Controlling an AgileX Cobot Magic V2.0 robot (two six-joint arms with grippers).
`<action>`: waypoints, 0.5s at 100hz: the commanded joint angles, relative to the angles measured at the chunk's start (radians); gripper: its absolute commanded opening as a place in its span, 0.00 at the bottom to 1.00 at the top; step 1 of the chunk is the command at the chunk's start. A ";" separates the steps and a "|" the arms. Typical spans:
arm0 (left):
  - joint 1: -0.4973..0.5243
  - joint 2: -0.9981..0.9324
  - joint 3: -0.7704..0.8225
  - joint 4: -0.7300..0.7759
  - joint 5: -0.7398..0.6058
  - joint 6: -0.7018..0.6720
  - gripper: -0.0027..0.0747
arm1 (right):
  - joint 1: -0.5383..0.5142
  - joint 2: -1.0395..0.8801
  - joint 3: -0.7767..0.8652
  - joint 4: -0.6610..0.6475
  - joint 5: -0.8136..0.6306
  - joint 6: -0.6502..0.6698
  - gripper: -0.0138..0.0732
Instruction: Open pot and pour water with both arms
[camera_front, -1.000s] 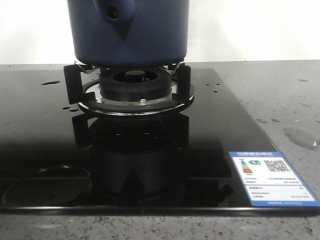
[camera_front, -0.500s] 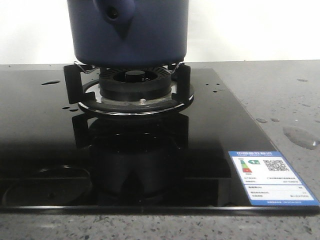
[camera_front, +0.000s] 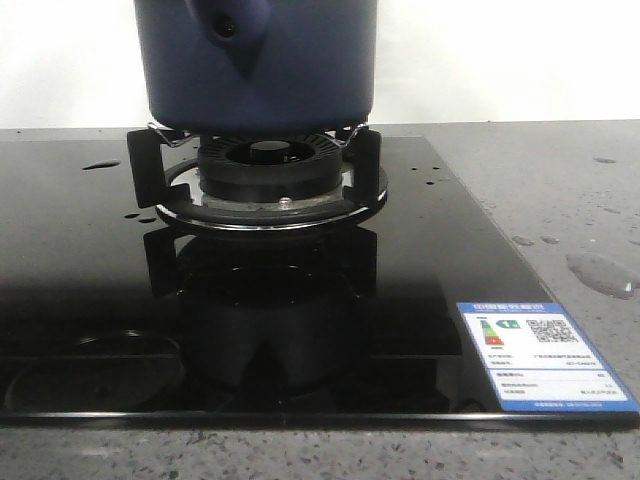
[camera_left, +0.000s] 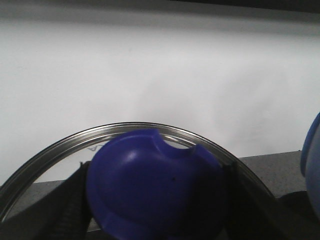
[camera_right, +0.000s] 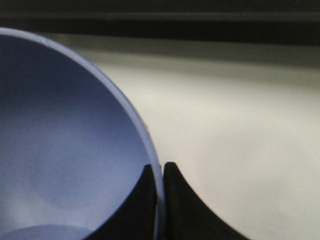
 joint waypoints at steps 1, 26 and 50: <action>0.002 -0.037 -0.037 -0.041 -0.054 0.002 0.55 | 0.002 -0.055 -0.030 -0.018 -0.187 -0.005 0.11; 0.002 -0.037 -0.037 -0.041 -0.055 0.002 0.55 | 0.002 -0.055 -0.030 -0.078 -0.331 -0.005 0.11; 0.002 -0.037 -0.037 -0.041 -0.055 0.002 0.55 | 0.002 -0.055 -0.030 -0.096 -0.363 -0.005 0.11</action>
